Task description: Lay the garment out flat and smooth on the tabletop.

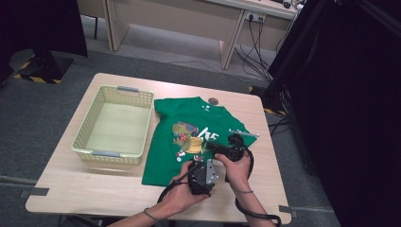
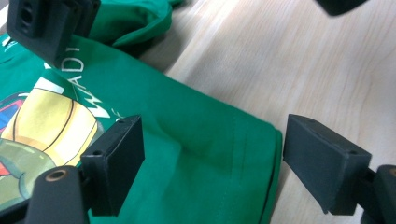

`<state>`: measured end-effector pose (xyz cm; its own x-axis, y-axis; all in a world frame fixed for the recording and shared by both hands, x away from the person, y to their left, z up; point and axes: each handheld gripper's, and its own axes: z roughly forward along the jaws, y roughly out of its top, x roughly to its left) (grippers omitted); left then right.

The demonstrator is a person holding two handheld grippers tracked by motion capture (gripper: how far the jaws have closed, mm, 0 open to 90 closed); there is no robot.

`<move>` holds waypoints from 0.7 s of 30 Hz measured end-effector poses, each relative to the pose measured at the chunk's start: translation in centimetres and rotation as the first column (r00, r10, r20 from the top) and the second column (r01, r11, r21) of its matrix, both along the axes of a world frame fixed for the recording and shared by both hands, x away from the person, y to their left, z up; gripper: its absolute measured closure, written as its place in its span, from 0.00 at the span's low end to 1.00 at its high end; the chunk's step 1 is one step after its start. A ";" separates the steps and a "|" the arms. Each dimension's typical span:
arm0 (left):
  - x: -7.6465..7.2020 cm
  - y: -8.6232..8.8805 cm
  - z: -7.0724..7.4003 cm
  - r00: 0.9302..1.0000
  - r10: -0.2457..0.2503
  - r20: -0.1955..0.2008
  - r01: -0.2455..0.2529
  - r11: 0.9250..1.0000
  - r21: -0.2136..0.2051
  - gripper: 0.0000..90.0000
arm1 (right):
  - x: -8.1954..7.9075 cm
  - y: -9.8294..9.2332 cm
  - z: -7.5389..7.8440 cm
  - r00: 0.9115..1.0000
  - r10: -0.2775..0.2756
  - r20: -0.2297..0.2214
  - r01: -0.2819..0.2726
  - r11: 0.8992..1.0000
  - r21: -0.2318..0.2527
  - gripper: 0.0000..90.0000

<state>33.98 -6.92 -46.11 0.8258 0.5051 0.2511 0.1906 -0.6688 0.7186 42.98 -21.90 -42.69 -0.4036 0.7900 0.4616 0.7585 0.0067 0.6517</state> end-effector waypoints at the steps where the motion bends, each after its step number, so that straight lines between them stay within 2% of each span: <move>1: -0.1 0.0 -0.1 1.000 0.001 -0.001 -0.001 1.000 -0.001 0.22 | 0.0 0.0 0.0 1.000 -0.002 -0.002 0.002 1.000 0.002 0.92; 4: -0.1 0.0 -0.1 1.000 0.004 0.005 -0.004 1.000 0.005 0.24 | 0.0 0.0 0.0 1.000 -0.003 -0.008 0.003 1.000 0.008 0.92; 7: 0.1 0.1 -0.1 1.000 0.003 0.007 -0.003 1.000 0.003 0.30 | -0.1 0.0 0.0 1.000 -0.003 -0.010 0.003 1.000 0.016 0.92; 8: 0.1 0.2 -0.1 1.000 -0.002 0.009 0.002 1.000 0.004 0.39 | -0.1 0.0 0.1 1.000 -0.005 -0.012 0.005 1.000 0.022 0.92; 10: 0.1 0.2 -0.1 1.000 -0.008 0.012 0.008 1.000 -0.004 0.43 | -0.2 0.0 0.1 1.000 -0.004 -0.012 0.004 1.000 0.023 0.92; 16: 0.1 0.5 0.1 0.999 -0.029 0.014 0.029 0.999 -0.021 0.72 | -0.2 -0.1 0.1 1.000 -0.003 -0.021 0.003 1.000 0.023 0.89; 21: 0.3 0.9 0.7 0.999 -0.045 0.020 0.046 0.998 -0.051 0.86 | -0.3 -0.1 0.1 1.000 0.007 -0.030 -0.007 1.000 0.010 0.87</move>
<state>34.27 -6.02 -45.39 0.8438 0.4792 0.2414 0.1468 -0.6389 0.7552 42.68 -21.96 -42.62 -0.3954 0.7823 0.4814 0.7774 0.0058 0.6290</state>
